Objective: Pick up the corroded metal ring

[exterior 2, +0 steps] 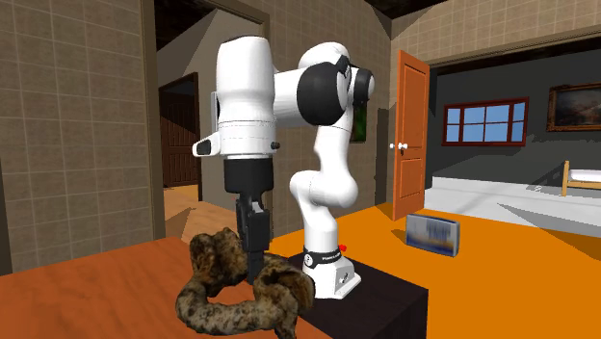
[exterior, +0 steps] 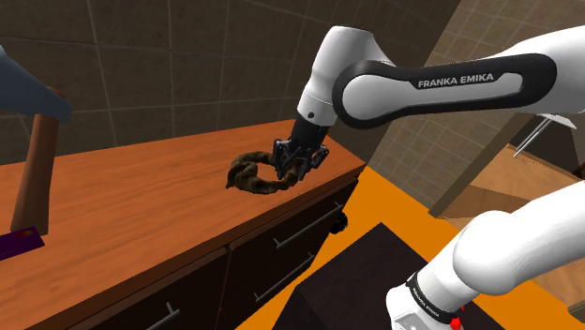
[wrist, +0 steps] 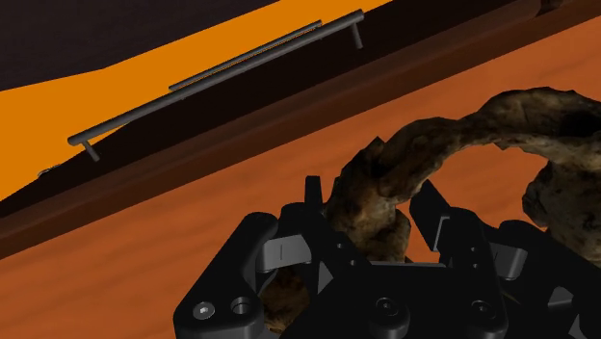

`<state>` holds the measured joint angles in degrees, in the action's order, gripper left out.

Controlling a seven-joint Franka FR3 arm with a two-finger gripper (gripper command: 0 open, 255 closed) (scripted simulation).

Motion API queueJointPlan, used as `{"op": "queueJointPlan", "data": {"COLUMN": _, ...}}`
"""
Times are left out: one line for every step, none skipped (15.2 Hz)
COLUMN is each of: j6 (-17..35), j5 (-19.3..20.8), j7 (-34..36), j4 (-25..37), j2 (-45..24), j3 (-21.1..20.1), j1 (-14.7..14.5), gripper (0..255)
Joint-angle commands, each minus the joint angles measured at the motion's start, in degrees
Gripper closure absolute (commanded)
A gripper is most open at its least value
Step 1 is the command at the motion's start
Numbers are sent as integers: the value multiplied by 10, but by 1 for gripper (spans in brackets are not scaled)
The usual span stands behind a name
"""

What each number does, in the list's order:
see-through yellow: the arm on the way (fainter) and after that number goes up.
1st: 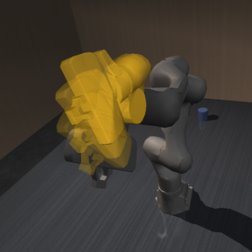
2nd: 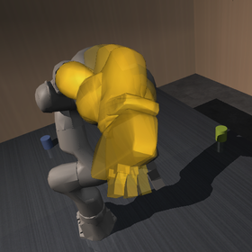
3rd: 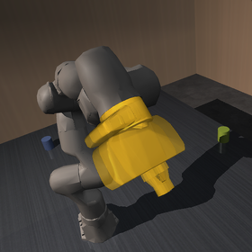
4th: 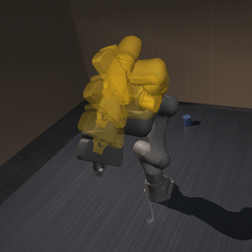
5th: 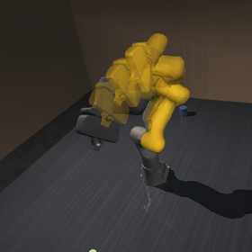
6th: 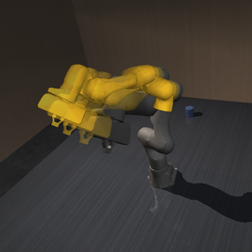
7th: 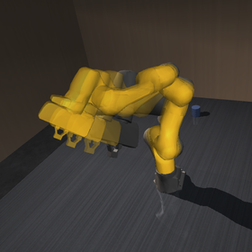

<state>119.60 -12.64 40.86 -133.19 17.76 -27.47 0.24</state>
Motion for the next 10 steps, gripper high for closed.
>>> {"op": "queueJointPlan", "data": {"j6": -18, "j5": -1, "j7": -1, "j4": 10, "j2": 9, "j3": 3, "j1": 0, "gripper": 255}}
{"op": "queueJointPlan", "data": {"j6": -26, "j5": -1, "j7": -1, "j4": 16, "j2": 11, "j3": 5, "j1": 0, "gripper": 255}}
{"op": "queueJointPlan", "data": {"j6": -34, "j5": -1, "j7": -1, "j4": 22, "j2": 14, "j3": 6, "j1": 0, "gripper": 255}}
{"op": "queueJointPlan", "data": {"j6": -42, "j5": -1, "j7": 0, "j4": 28, "j2": 16, "j3": 7, "j1": 0, "gripper": 255}}
{"op": "queueJointPlan", "data": {"j6": -50, "j5": -1, "j7": 0, "j4": 34, "j2": 18, "j3": 8, "j1": 0, "gripper": 255}}
{"op": "queueJointPlan", "data": {"j6": -58, "j5": 0, "j7": 0, "j4": 40, "j2": 19, "j3": 9, "j1": 0, "gripper": 255}}
{"op": "queueJointPlan", "data": {"j6": -66, "j5": 0, "j7": 0, "j4": 46, "j2": 21, "j3": 11, "j1": 0, "gripper": 255}}
{"op": "queueJointPlan", "data": {"j6": -74, "j5": 0, "j7": 0, "j4": 53, "j2": 23, "j3": 12, "j1": 1, "gripper": 255}}
{"op": "queueJointPlan", "data": {"j6": -75, "j5": 0, "j7": 0, "j4": 54, "j2": 23, "j3": 12, "j1": 1, "gripper": 255}}
{"op": "queueJointPlan", "data": {"j6": -75, "j5": 0, "j7": 0, "j4": 54, "j2": 23, "j3": 12, "j1": 1, "gripper": 255}}
